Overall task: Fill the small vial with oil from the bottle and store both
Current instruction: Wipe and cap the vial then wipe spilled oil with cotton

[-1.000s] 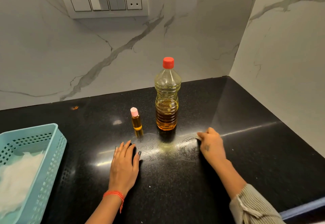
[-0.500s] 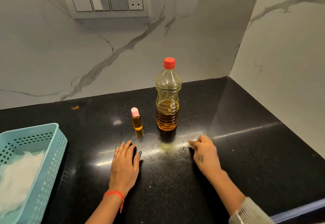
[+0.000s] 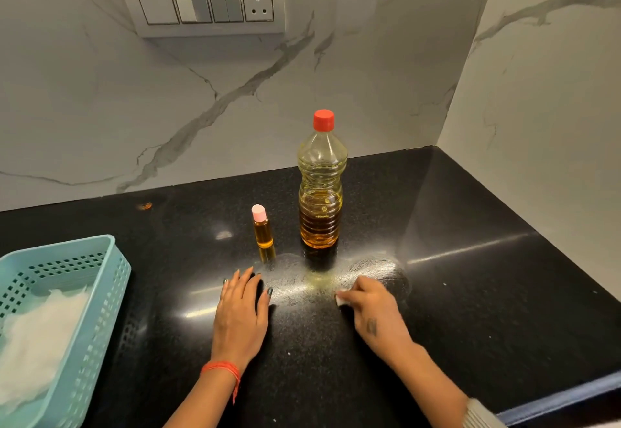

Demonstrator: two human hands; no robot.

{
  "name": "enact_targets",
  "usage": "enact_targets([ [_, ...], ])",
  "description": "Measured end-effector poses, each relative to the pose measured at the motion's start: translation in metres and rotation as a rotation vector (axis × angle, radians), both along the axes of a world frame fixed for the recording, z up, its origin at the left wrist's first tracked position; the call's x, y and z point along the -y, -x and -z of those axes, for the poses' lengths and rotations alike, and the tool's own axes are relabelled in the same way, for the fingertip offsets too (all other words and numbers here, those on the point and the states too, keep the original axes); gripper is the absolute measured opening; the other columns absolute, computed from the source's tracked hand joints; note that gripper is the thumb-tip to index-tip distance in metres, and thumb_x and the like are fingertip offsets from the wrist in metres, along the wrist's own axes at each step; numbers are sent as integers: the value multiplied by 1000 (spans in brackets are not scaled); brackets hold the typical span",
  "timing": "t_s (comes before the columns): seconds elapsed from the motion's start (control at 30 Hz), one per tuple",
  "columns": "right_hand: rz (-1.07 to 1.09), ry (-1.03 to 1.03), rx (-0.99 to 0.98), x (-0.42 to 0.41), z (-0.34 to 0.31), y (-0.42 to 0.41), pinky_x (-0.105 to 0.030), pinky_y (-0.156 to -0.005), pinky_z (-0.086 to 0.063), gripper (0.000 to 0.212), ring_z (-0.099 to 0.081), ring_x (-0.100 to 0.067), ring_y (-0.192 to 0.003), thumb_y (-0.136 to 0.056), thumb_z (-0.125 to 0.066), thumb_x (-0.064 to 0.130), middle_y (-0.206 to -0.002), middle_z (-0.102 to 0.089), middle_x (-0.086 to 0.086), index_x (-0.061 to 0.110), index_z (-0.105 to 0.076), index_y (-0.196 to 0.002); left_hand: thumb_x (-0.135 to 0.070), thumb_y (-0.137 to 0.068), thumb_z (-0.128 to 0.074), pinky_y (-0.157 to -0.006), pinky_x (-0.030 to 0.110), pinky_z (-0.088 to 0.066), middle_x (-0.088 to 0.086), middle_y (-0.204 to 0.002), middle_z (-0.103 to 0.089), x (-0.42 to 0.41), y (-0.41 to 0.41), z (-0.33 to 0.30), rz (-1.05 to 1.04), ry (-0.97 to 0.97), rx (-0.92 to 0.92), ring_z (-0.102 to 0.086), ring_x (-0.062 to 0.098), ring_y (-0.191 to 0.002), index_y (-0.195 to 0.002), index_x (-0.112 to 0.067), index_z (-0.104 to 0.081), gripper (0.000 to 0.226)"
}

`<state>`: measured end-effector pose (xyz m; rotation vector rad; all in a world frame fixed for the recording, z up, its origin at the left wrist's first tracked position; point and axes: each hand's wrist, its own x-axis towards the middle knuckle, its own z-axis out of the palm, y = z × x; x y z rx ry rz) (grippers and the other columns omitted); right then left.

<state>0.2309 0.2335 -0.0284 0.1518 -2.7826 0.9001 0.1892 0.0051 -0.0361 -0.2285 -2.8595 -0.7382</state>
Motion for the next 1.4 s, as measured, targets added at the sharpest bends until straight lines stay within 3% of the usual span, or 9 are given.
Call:
enact_targets([
  [0.1, -76, 5, 18, -18, 1, -16, -22, -64, -44, 26, -57, -17, -71, -72, -65, 0, -74, -59, 1, 21, -75, -86, -32, -96, -41, -116, 33, -11, 6, -144, -42, 1, -1, 1, -3, -3, -6, -28, 21, -139, -130, -11, -49, 41],
  [0.27, 181, -56, -91, -73, -17, 6, -11, -63, -31, 24, -53, -13, -66, -65, -74, -9, -69, -61, 0, 13, -75, -76, -30, -95, -43, -116, 32, -10, 6, -145, -40, 0, -1, 1, 5, -2, -11, -26, 20, -140, -131, -12, -48, 40],
  [0.43, 174, -194, 25, -83, -8, 51, -29, -66, -43, 28, -58, -33, -79, -70, -65, -12, -78, -65, -10, 11, -75, -84, -30, -95, -42, -117, 33, -11, 5, -145, -40, 1, 0, 1, 5, 4, 0, -25, 20, -140, -132, -12, -46, 41],
  [0.77, 381, -142, -36, -59, 4, -20, -27, -51, -42, 13, -51, -24, -55, -75, -70, -1, -64, -49, -5, 5, -74, -85, -44, -88, -27, -115, 30, -10, 5, -144, -42, 1, 0, 2, -4, 9, -12, -28, 20, -139, -130, -12, -49, 57],
  [0.87, 328, -116, -16, -26, 1, -27, -28, -46, -40, 8, -49, -23, -52, -73, -71, 0, -62, -45, -2, 6, -71, -78, -52, -86, -19, -114, 31, -10, 5, -144, -42, 1, 0, 2, 3, 10, -10, -28, 21, -139, -130, -12, -48, 66],
  [1.0, 271, -32, 52, 25, -1, -13, -15, -52, -27, 4, -40, -9, -60, -77, -65, 6, -68, -43, 4, 9, -62, -77, -55, -83, -11, -115, 30, -9, 4, -144, -42, 1, 0, 2, 0, -9, -1, -27, 20, -140, -131, -13, -48, 74],
  [1.17, 36, -139, 149, 96, -12, 10, -32, -78, -41, 19, -48, -27, -98, -86, -52, 6, -103, -52, -12, 2, -59, -103, -53, -84, -9, -116, 31, -9, 5, -144, -42, 1, 0, 2, -15, -30, 9, -27, 20, -140, -130, -13, -49, 73],
  [1.3, -68, -161, 113, 125, -11, 11, -21, -48, -43, 21, -57, -21, -61, -51, -77, 6, -71, -56, -4, 10, -65, -68, -52, -84, -9, -116, 30, -9, 5, -144, -43, 2, 0, 3, -11, -74, 10, -27, 19, -139, -129, -12, -50, 73],
  [1.4, -78, -136, 74, 115, -1, 2, -24, -53, -44, 19, -56, -24, -68, -59, -69, 4, -76, -55, -6, 11, -67, -76, -53, -85, -10, -116, 30, -9, 6, -143, -43, 2, 0, 2, -6, -88, 1, -28, 20, -139, -128, -12, -51, 73],
])
